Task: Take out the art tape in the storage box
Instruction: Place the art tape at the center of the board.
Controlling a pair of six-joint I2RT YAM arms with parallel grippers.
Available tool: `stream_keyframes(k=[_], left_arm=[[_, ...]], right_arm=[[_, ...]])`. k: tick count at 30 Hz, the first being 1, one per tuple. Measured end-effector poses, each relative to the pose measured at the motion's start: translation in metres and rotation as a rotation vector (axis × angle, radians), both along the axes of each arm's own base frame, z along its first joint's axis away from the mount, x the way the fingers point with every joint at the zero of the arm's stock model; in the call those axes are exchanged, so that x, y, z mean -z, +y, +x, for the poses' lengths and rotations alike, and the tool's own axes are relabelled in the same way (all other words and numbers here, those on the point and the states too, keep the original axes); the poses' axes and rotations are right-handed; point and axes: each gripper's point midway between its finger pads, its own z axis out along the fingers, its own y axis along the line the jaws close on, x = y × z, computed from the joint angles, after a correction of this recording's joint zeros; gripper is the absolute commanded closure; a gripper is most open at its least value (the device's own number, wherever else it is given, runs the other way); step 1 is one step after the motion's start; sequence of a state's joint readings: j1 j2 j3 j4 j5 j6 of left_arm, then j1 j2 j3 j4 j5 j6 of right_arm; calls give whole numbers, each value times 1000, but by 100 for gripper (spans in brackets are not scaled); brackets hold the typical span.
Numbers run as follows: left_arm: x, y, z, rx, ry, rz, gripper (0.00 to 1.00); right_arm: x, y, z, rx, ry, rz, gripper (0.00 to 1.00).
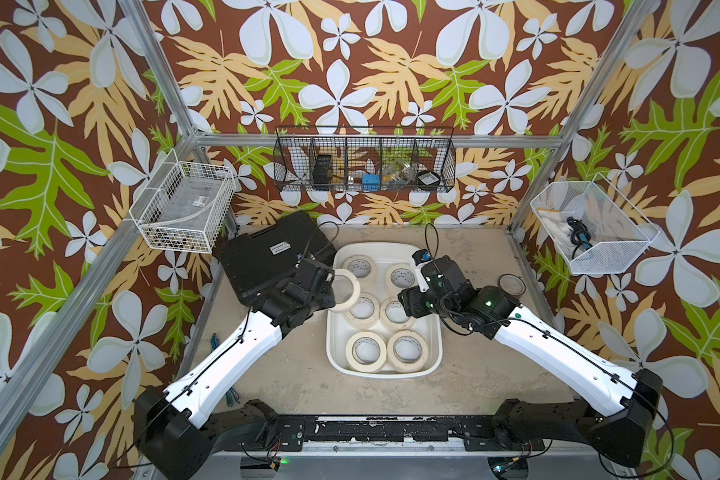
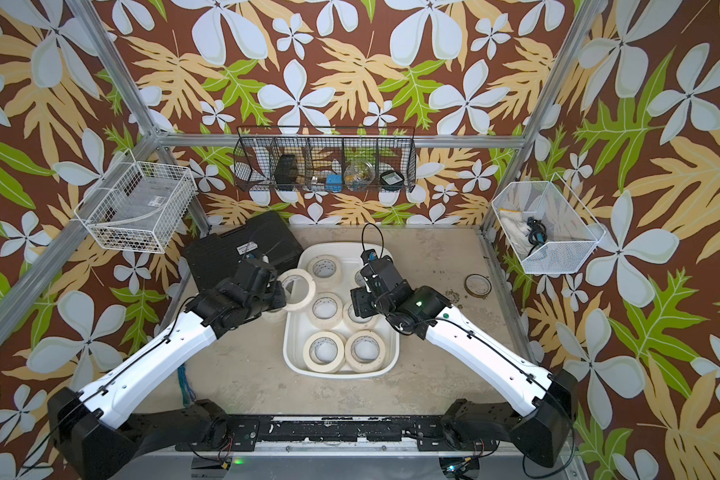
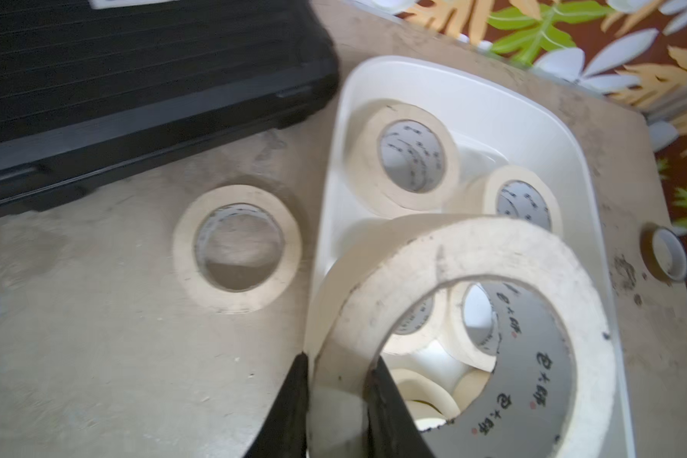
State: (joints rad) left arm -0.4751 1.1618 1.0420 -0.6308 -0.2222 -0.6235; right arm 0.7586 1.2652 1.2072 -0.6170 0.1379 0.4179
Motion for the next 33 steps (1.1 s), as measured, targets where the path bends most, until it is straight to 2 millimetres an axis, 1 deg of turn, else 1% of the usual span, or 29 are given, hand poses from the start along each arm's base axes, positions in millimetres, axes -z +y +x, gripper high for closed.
stream_keyframes(k=[2,4,5,7,10,11,16,19,25,29,33], left_arm=[[10,33,-2,-89,15,-13,94],[30,66,-10,-180,58,-57,90],[37,77,-13,-216,69,-66,89],[55,96,-22,-287,100,-115,95],[76,108,-30,-358,140,-173,95],[81,112,-31,-382,151,-184,97],[106,127,-37,-504,168,-228,100],[112,138,-41,-580,151,-227,99],[120,159,-40,-711,141,-180,99],[127,166,-40,-762,152,-162,99],[139,170,-39,-788,190,-141,100]], right_arm=[[4,-2,-3,-2,-4,10,31],[9,-3,-3,-2,-2,12,31],[11,-3,-3,-2,0,12,31],[17,-3,-5,-8,12,12,32],[23,-2,-5,-12,23,12,32],[24,-2,-6,-12,27,11,32],[32,-5,-8,-11,39,4,32],[34,-8,-11,-14,48,11,32],[46,-14,-15,3,70,7,32],[49,-14,-15,2,78,8,32],[48,-13,-15,3,77,11,32]])
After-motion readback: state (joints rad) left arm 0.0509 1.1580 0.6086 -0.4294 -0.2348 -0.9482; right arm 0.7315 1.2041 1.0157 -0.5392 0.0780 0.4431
